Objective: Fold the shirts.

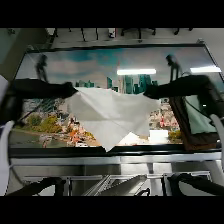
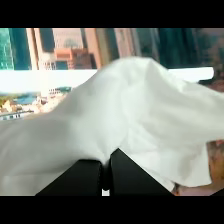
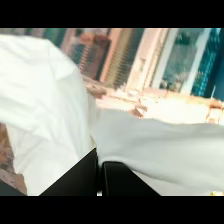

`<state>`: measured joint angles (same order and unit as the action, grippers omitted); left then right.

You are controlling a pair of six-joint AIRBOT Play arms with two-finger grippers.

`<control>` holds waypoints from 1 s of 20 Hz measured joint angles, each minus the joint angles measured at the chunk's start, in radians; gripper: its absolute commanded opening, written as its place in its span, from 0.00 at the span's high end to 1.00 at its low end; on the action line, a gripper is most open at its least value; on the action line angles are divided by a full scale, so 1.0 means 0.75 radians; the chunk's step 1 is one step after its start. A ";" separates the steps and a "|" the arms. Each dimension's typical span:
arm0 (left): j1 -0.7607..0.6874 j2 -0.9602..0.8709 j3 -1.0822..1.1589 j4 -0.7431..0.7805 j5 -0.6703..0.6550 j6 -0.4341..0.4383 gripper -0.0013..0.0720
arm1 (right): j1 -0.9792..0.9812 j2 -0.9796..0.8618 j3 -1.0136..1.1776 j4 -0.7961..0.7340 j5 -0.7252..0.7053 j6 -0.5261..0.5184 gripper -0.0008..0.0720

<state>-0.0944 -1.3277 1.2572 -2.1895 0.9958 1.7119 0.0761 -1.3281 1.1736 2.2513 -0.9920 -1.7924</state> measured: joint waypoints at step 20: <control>0.099 -0.108 -0.189 -0.008 0.394 -0.100 0.02 | -0.397 -0.072 -0.184 -0.003 -0.284 -0.021 0.26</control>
<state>-0.0200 -1.4090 1.1156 -2.1952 1.2911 1.6367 -0.2214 -1.3823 1.0355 2.2494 -1.2053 -1.8080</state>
